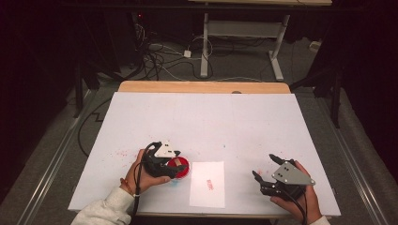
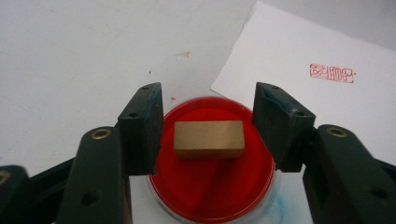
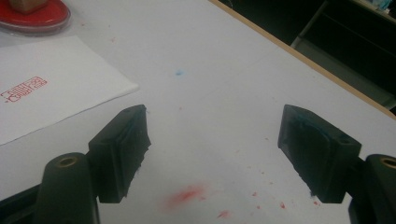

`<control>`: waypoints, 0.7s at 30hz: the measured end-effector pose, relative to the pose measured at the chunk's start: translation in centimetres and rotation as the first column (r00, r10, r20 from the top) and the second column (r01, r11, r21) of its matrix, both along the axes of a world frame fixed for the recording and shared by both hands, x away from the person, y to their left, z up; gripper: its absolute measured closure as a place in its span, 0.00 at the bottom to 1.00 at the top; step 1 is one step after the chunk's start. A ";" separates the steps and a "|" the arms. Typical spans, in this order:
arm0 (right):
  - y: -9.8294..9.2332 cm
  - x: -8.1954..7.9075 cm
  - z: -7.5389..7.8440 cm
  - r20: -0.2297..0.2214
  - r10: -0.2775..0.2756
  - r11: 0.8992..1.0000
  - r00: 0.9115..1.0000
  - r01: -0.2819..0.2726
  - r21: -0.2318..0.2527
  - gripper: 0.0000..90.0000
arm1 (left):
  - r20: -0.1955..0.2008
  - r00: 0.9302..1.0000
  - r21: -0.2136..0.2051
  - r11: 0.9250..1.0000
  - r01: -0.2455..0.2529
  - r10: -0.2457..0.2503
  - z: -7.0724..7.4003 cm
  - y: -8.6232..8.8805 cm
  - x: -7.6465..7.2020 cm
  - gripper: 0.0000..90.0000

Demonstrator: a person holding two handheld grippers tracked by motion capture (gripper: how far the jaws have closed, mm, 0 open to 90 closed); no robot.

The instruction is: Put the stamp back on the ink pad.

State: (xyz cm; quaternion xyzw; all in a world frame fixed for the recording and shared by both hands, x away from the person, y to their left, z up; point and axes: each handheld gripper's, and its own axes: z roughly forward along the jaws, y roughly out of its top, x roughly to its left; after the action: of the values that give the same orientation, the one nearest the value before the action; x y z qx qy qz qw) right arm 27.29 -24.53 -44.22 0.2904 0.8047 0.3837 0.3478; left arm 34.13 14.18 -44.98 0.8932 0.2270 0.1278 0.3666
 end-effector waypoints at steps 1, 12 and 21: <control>0.0 0.0 0.0 0.001 0.001 1.000 1.000 -0.001 -0.001 0.27 | 0.005 1.000 -0.002 1.000 0.003 -0.003 0.2 0.0 0.0 0.43; 0.1 0.0 -0.1 -0.008 0.011 1.000 1.000 -0.011 0.004 0.27 | 0.116 0.993 -0.030 0.999 -0.027 0.030 0.9 -0.4 -0.9 0.24; 0.2 -0.1 -0.2 -0.016 0.019 1.000 1.000 -0.019 0.005 0.27 | 0.214 0.976 -0.061 0.998 -0.035 0.048 2.0 -0.8 -1.5 0.21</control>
State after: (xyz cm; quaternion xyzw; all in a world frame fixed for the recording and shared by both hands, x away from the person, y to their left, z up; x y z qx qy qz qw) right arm 27.20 -24.34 -44.38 0.2864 0.8093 0.3865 0.3371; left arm 32.67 13.37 -42.97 0.8584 0.2080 0.2250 0.4114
